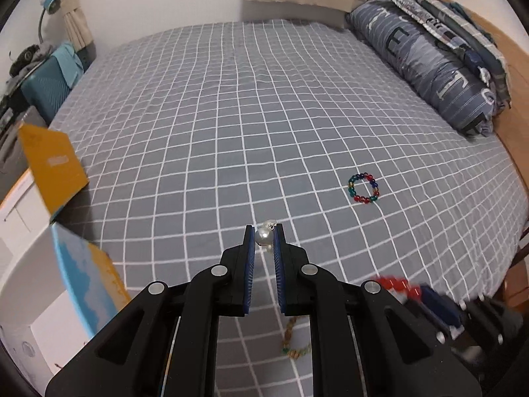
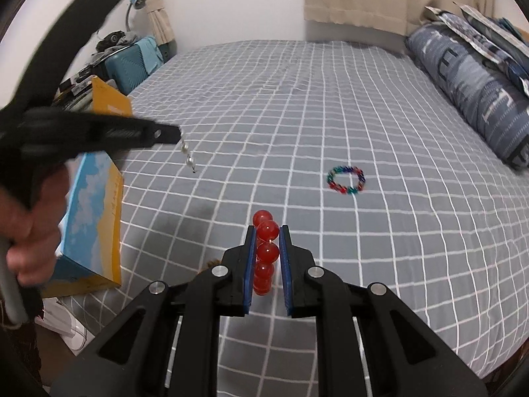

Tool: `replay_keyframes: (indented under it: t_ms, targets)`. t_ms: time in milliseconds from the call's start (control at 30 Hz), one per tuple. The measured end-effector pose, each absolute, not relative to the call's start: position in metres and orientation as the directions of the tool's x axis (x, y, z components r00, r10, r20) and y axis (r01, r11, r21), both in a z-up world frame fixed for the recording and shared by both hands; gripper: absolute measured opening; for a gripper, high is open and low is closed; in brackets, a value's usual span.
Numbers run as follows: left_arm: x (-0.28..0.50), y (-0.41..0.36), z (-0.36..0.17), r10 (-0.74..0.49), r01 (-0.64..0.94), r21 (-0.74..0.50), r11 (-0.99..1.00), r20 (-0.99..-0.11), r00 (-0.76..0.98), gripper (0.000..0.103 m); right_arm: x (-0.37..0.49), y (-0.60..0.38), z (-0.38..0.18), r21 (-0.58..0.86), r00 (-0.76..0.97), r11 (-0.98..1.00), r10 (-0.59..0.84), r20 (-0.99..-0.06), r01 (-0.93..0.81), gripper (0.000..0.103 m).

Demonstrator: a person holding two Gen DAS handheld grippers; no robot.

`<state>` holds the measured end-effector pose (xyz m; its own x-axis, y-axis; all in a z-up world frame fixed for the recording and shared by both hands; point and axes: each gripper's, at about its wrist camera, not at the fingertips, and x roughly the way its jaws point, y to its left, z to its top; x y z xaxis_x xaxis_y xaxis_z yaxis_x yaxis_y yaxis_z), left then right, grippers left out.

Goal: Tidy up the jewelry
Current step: 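Carry the pearl strand and red bead bracelet over the white box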

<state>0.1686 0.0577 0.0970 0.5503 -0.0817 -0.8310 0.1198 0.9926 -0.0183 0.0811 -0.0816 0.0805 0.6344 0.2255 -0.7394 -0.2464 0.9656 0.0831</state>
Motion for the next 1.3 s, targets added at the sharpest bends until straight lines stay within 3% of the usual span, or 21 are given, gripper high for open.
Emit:
replay_keyframes:
  t_ms: [367, 867, 1300]
  targets:
    - [0.098, 0.138, 0.124, -0.062, 0.016, -0.066, 0.998, -0.791, 0.609, 0.011, 0.092, -0.021, 0.114, 0.061, 0.655, 0.934, 0.292, -0.697, -0.352, 0.013]
    - [-0.001, 0.289, 0.147, 0.216, -0.35, -0.03, 0.936, -0.738, 0.64, 0.011, 0.071, 0.128, 0.165, 0.034, 0.598, 0.792, 0.488, -0.636, -0.61, 0.013]
    - [-0.052, 0.354, 0.101, 0.272, -0.502, -0.047, 0.864, -0.796, 0.541, 0.011, 0.043, 0.232, 0.116, 0.038, 0.442, 0.67, 0.529, -0.724, -0.741, 0.013]
